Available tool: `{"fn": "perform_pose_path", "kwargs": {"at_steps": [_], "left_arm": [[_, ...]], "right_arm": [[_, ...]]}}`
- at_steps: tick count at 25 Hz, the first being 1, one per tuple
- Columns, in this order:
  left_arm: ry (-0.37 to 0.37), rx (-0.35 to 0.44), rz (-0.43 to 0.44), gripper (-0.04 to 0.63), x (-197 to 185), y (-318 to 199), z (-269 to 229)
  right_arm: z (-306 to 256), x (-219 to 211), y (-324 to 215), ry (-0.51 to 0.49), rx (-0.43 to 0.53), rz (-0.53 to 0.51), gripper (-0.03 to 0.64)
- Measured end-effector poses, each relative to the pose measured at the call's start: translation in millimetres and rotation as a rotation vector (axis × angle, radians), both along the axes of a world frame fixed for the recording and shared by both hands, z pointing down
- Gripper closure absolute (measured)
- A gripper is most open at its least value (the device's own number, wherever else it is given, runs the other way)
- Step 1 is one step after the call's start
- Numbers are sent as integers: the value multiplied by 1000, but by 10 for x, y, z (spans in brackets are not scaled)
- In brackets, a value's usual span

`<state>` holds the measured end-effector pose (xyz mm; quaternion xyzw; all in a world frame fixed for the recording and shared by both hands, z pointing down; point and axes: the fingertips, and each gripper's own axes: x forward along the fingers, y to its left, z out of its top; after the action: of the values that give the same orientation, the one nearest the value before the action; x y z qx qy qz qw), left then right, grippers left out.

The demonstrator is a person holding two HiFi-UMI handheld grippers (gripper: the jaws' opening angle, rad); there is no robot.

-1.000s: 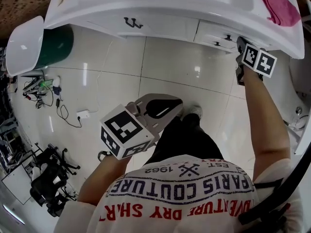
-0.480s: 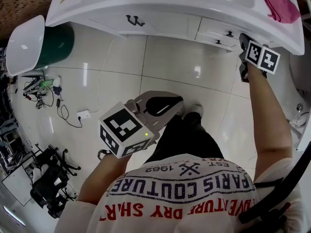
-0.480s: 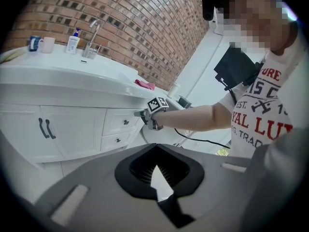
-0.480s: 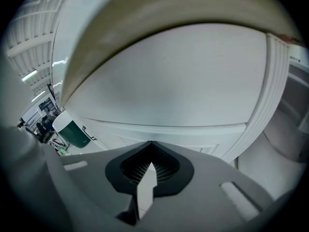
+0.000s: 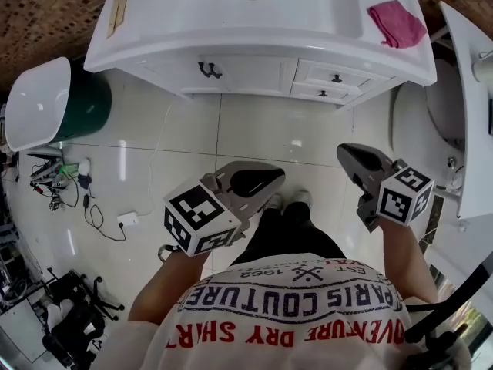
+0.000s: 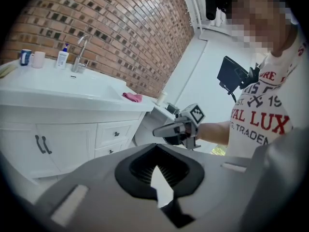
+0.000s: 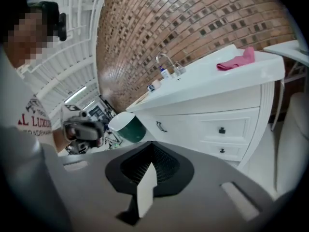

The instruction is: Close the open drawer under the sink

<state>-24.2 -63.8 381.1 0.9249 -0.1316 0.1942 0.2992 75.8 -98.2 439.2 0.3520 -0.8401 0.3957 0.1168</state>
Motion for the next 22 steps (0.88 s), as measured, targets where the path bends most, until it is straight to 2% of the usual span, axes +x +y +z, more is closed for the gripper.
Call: {"fn": "perform_pose_path", "kwargs": {"at_steps": [3,6,8,10,14,22], "left_arm": [[27,43,56,614,22,129,-166],[41,81,95,614,2,315,-314],[50,89,112,614,-14,502,-410],[56,120,133,614,0,650,-508],[69,196,147,614,54,919,-736],[45,264,143,614,396,1819,-966]], "right_arm": [[-321,-324,458,64,54,-81,609],[-617,-544,762,66,83,-97,609],[-714,-602,950,111,94,-96,609],[-812,-614,1083,142,125,-86,609],[-1048,-622,1355,137,195,-89,609],[-1391,-384,2151,116,309,-118,609]]}}
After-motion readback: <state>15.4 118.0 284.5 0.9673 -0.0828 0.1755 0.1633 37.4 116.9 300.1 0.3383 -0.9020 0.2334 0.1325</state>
